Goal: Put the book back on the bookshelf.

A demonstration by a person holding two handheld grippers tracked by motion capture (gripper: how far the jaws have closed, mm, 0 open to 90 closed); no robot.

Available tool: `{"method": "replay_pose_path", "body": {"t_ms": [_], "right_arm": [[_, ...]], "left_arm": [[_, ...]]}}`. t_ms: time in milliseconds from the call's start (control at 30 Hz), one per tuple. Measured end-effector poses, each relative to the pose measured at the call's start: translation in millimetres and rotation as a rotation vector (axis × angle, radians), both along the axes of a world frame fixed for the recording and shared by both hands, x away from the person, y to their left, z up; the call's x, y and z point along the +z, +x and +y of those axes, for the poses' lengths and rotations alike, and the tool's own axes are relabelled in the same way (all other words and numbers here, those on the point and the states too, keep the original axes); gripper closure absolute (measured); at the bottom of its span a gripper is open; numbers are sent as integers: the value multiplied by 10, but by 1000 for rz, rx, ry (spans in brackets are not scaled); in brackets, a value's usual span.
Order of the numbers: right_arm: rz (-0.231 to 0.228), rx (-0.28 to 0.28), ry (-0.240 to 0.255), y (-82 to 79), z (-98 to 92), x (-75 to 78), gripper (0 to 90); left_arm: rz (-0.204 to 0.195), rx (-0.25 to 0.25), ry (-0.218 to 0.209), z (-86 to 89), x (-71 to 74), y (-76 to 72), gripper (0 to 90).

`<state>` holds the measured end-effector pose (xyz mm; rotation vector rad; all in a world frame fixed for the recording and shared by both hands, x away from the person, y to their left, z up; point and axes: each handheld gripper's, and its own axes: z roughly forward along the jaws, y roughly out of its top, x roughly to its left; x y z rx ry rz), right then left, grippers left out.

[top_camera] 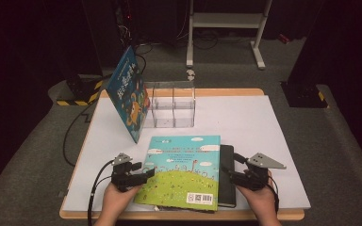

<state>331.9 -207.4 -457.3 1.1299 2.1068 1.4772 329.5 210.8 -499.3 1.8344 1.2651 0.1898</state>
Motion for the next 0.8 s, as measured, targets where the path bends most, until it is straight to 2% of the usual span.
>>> {"method": "replay_pose_path", "body": {"t_ms": [33,67,233,367,467,633,733,800], "right_arm": [[0,16,-7,-7,57,-2,297],[2,23,-10,-9,84,-5,300],[11,25,-33,15,170,-33,322],[12,-20,-50,62,100,-38,339],[11,-52,-20,91,-31,-27,335],[9,-90,-29,89,-144,-31,366],[43,-107,-67,102,-159,-105,385],[71,-112,-72,119,-168,-160,385]], "left_arm": [[3,-1,21,-20,-13,-3,284],[-7,1,18,-24,-21,-16,279],[8,-12,5,-31,-24,-45,301],[9,-47,-15,-142,-32,-74,312],[-5,-69,-30,-219,-42,-86,313],[-58,-58,-47,-197,-25,-101,326],[-72,-10,-123,-117,-30,-74,222],[-63,-6,-158,-85,-18,-55,211]]}}
